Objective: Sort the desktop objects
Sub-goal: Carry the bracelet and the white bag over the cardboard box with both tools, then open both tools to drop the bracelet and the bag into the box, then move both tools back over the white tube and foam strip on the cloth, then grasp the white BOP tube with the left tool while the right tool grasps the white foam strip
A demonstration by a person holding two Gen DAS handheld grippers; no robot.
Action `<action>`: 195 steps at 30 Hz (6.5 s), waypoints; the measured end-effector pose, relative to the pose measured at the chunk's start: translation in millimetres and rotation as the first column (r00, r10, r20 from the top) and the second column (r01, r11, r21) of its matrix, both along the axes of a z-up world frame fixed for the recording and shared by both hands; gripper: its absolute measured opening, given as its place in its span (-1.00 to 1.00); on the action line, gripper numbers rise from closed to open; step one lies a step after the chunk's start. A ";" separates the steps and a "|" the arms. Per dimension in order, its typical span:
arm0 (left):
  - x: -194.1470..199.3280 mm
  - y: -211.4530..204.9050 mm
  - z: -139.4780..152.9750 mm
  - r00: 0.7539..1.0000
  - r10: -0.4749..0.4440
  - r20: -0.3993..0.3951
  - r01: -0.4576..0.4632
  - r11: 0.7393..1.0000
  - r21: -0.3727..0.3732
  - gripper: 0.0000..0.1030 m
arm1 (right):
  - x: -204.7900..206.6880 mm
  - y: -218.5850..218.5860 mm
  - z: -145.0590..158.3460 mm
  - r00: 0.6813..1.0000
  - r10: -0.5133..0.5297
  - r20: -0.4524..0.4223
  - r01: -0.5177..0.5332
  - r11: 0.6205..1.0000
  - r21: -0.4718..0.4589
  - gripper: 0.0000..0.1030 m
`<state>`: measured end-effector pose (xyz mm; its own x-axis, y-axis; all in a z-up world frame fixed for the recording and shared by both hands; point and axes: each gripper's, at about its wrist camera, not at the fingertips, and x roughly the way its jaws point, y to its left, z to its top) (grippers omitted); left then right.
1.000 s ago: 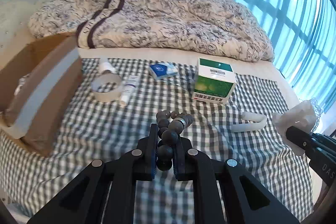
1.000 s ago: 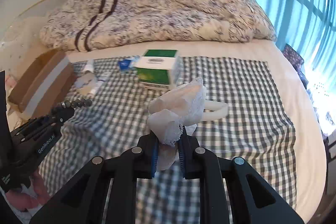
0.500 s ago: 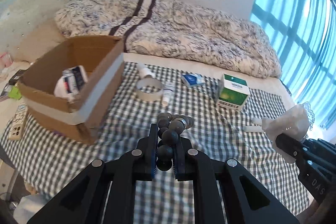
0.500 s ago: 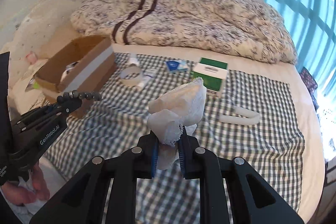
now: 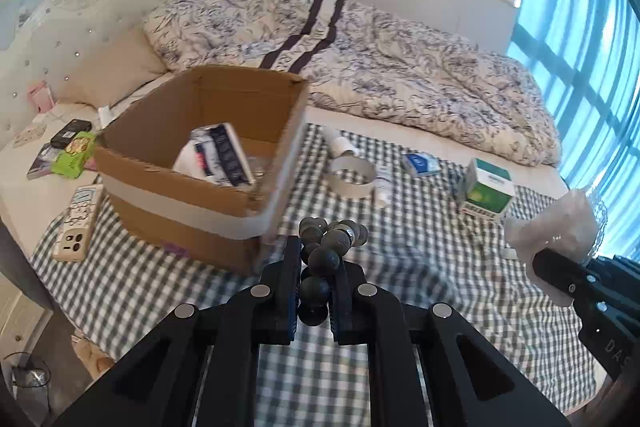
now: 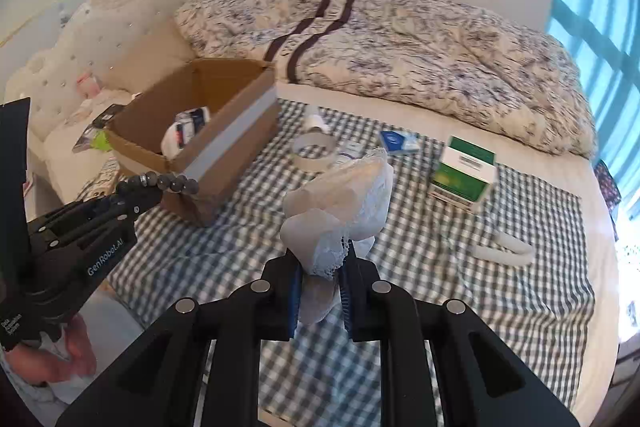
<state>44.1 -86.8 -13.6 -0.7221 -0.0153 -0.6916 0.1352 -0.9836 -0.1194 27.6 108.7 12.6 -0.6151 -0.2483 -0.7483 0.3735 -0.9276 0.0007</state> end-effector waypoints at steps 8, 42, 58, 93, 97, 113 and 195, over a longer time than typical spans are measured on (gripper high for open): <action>-11.2 -36.1 10.6 0.999 0.034 -0.004 -0.034 0.999 0.005 -0.77 | -19.0 -33.2 5.2 0.999 0.032 0.006 -0.032 0.999 -0.007 -0.69; -106.2 -111.5 10.6 0.995 0.097 0.022 -0.097 0.995 0.018 -0.77 | -111.8 -155.5 10.0 0.975 0.221 0.039 -0.217 0.973 -0.080 -0.70; -128.6 -145.8 -0.9 0.988 0.145 0.054 -0.147 0.989 0.026 -0.77 | -128.4 -205.5 -13.2 0.949 0.301 0.091 -0.293 0.952 -0.092 -0.70; -125.8 -132.6 2.8 0.980 0.190 0.052 -0.191 0.981 0.018 0.62 | -146.0 -160.8 11.7 0.979 0.203 0.013 -0.195 0.957 -0.212 0.30; -120.5 -112.7 14.7 0.982 0.184 0.036 -0.184 0.983 0.007 0.70 | -137.6 -134.7 20.7 0.983 0.183 -0.001 -0.179 0.958 -0.222 0.30; -127.2 -10.4 20.8 0.998 0.052 0.018 -0.053 0.998 0.022 0.72 | -138.3 7.1 22.4 1.000 -0.026 0.006 0.026 0.976 -0.216 0.31; -238.0 113.6 -146.6 0.969 -0.055 0.240 0.048 0.998 0.037 -0.53 | -178.3 241.7 -131.9 0.832 -0.506 0.228 0.511 0.859 0.039 -0.82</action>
<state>-193.9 26.8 -160.2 -0.5338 0.0418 -0.8446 0.1129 -0.9863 -0.1201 -150.6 350.4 -119.3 -0.4772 0.0352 -0.8781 -0.1635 -0.9853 0.0494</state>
